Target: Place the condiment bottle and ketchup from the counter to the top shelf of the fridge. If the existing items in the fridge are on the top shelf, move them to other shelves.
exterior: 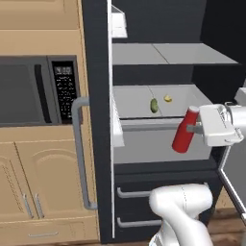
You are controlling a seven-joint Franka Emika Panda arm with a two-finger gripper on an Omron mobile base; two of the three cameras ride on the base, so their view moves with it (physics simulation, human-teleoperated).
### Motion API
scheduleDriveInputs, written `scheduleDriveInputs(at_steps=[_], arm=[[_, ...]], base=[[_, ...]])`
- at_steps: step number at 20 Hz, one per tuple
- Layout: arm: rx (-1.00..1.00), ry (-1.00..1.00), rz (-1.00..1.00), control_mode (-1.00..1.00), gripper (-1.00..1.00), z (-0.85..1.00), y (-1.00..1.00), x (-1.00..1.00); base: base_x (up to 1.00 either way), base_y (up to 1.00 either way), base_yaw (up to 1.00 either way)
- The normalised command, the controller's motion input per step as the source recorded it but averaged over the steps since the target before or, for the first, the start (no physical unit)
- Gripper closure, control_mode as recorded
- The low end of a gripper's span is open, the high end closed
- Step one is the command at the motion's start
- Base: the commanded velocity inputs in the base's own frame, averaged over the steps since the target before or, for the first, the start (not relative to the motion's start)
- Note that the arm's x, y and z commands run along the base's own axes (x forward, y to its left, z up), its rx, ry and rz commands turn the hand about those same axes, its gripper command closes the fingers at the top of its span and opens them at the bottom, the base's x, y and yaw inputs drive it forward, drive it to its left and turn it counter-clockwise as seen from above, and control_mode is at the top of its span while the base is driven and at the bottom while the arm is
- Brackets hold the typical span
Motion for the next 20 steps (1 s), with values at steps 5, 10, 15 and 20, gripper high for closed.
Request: scheduleDriveInputs(at_steps=[5, 10, 15, 20], arm=[[0.00, 0.00, 0.00, 1.00, 1.00, 0.00, 0.00, 0.00], [0.00, 0.00, 0.00, 1.00, 1.00, 0.00, 0.00, 0.00], [0.00, 0.00, 0.00, 1.00, 1.00, 0.00, 0.00, 0.00], [0.00, -0.03, -0.06, -1.00, 1.00, 0.16, 0.00, 0.03]], base=[[0.51, -0.01, 0.00], [0.65, 0.00, 0.00], [0.59, 0.00, 0.00], [0.24, 0.00, -0.02]])
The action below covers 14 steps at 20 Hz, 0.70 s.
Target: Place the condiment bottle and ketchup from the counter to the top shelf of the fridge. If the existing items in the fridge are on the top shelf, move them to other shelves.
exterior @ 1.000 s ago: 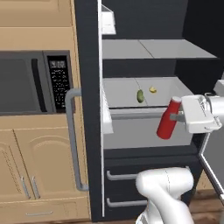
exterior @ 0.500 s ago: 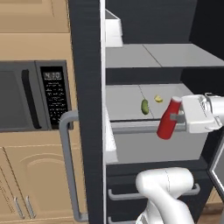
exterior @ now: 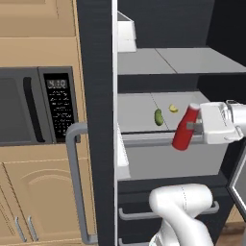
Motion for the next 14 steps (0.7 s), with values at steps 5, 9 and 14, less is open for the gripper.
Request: scheduleDriveInputs(at_steps=[5, 9, 14], arm=[[0.00, -0.21, -0.28, -1.00, 1.00, 0.70, -0.26, -0.06], [0.02, -0.20, -0.28, -1.00, 1.00, 0.86, -0.76, -0.03], [0.01, -0.14, -0.26, -1.00, 1.00, 0.68, -0.66, 0.14]], base=[[0.00, 0.00, 0.00], [0.00, 0.00, 0.00], [0.00, 0.00, 0.00]])
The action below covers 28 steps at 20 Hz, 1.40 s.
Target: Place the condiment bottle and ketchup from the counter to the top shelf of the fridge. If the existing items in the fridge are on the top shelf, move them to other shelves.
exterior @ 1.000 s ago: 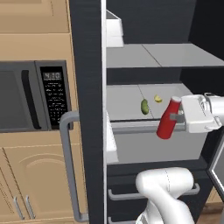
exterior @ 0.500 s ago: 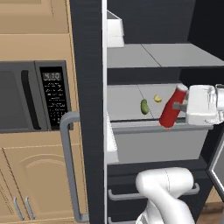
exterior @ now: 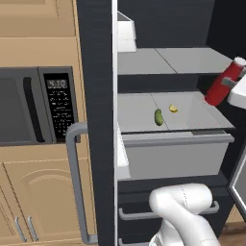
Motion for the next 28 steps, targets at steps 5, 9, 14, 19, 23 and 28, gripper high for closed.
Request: scheduleDriveInputs(at_steps=[5, 9, 14, 19, 23, 28], arm=[[0.03, 0.01, -0.21, -1.00, 1.00, 0.11, -0.02, 0.74], [0.00, 0.09, -0.09, -1.00, 1.00, 0.01, 0.00, 0.93], [0.00, 0.08, -0.05, -1.00, 1.00, 0.03, 0.00, 0.75], [0.02, 0.02, -0.05, -1.00, 1.00, 0.01, 0.00, 0.68], [0.00, 0.00, -0.06, -1.00, 1.00, 0.00, 0.00, 0.83], [0.00, 0.01, -0.05, -1.00, 1.00, 0.00, 0.00, 0.95]], base=[[0.00, 0.00, 0.00], [0.00, 0.00, 0.00], [0.00, 0.00, 0.00], [0.00, 0.00, 0.00], [0.00, 0.00, 0.00], [0.00, 0.00, 0.00]])
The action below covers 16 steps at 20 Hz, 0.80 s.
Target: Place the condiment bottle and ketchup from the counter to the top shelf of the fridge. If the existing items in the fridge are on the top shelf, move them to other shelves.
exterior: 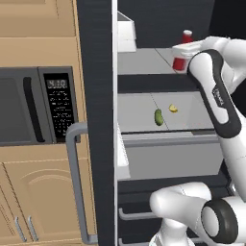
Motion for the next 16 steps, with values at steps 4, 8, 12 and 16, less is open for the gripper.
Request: scheduleDriveInputs(at_steps=[4, 8, 12, 16], arm=[[0.01, 0.05, -0.02, -1.00, 1.00, -0.01, 0.03, 0.64], [0.08, 0.14, 0.00, -1.00, 1.00, -0.20, 0.26, 0.06], [0.05, 0.10, 0.00, -1.00, 1.00, -0.07, 0.15, 0.19], [0.00, 0.00, 0.00, -1.00, 1.00, -0.34, 0.06, 0.44]], base=[[0.00, 0.00, 0.00], [0.00, 0.00, 0.00], [0.00, 0.00, 0.00], [0.00, 0.00, 0.00]])
